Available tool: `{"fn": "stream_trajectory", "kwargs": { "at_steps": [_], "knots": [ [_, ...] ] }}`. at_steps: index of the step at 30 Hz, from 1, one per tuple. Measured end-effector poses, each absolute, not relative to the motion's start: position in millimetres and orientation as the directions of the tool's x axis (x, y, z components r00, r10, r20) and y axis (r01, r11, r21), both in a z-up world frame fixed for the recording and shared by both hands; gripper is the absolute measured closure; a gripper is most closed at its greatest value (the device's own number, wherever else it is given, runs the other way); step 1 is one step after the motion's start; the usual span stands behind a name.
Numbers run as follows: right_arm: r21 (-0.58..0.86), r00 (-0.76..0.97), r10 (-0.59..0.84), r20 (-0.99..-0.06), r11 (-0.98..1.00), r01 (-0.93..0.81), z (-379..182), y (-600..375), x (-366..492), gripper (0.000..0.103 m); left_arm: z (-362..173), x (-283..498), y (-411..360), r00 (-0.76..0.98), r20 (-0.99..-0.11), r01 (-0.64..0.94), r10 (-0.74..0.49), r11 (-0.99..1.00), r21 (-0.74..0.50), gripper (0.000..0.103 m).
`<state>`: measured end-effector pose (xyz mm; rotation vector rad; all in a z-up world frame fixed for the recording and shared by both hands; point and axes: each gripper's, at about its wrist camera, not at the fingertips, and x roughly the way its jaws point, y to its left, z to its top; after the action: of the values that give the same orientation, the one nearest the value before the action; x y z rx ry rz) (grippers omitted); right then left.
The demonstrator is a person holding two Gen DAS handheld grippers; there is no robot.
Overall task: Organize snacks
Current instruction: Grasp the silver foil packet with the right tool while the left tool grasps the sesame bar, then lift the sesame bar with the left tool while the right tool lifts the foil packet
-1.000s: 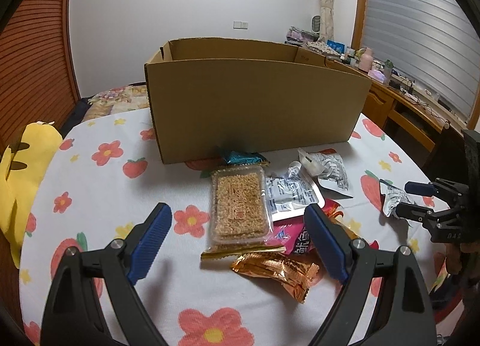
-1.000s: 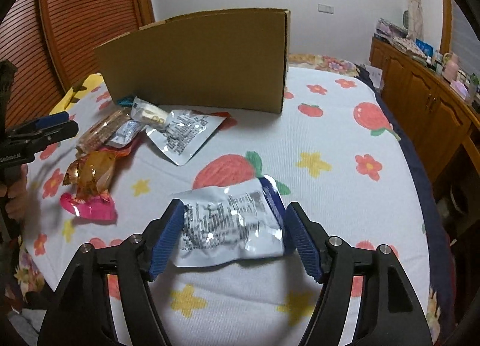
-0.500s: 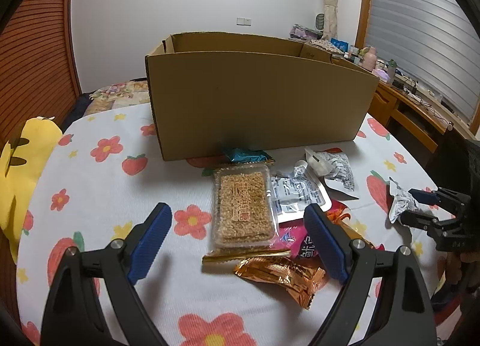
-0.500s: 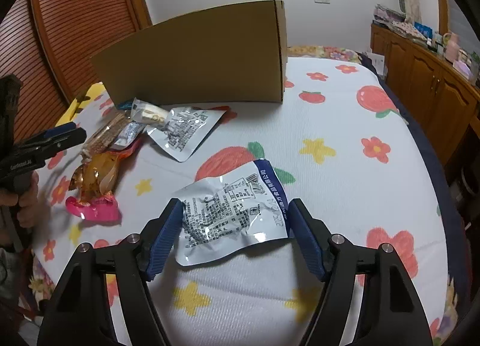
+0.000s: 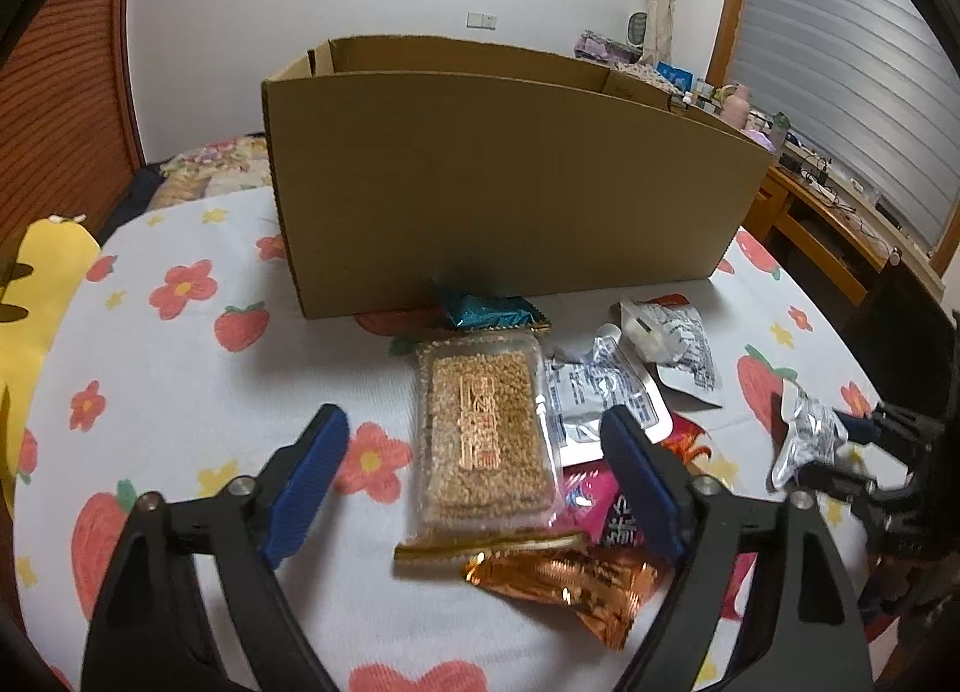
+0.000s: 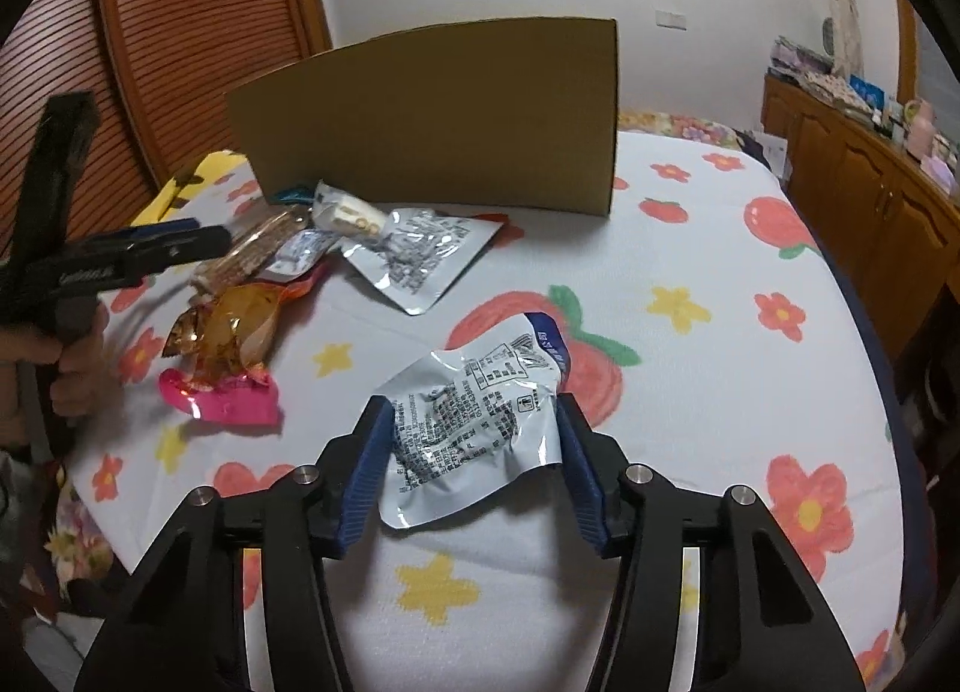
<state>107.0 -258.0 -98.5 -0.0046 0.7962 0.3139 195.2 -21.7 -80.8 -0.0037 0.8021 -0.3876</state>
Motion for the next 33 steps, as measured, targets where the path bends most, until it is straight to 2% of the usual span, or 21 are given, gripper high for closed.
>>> {"fn": "stream_trajectory", "kwargs": {
  "at_steps": [4,5,16,19,26,33],
  "knots": [
    [0.095,0.661,0.274,-0.698,0.951,-0.293,-99.6,-253.7,103.5,0.048,-85.0,208.1,-26.3,0.591,-0.733,0.334,-0.336,0.929,-0.156,0.040],
    [0.095,0.661,0.274,-0.699,0.951,-0.294,-99.8,-253.9,103.7,0.048,-85.7,210.1,-26.7,0.585,-0.738,0.334,-0.336,0.929,-0.158,0.041],
    [0.091,0.663,0.276,-0.696,0.950,-0.300,-100.3,-251.3,102.9,0.048,-96.0,222.1,-33.0,0.525,-0.793,0.337,-0.308,0.931,-0.139,0.040],
    [0.100,0.658,0.285,-0.697,0.947,-0.304,-99.9,-251.1,102.2,0.049,-95.9,220.4,-31.7,0.529,-0.790,0.347,-0.312,0.928,-0.134,0.059],
    [0.130,0.651,0.326,-0.686,0.935,-0.330,-94.6,-249.7,96.7,0.049,-95.6,207.2,-20.8,0.550,-0.771,0.334,-0.321,0.931,-0.149,0.061],
    [0.120,0.661,0.327,-0.675,0.933,-0.339,-88.2,-246.0,91.0,0.049,-79.1,185.6,-8.3,0.610,-0.717,0.318,-0.337,0.933,-0.168,0.061]
  ]
}}
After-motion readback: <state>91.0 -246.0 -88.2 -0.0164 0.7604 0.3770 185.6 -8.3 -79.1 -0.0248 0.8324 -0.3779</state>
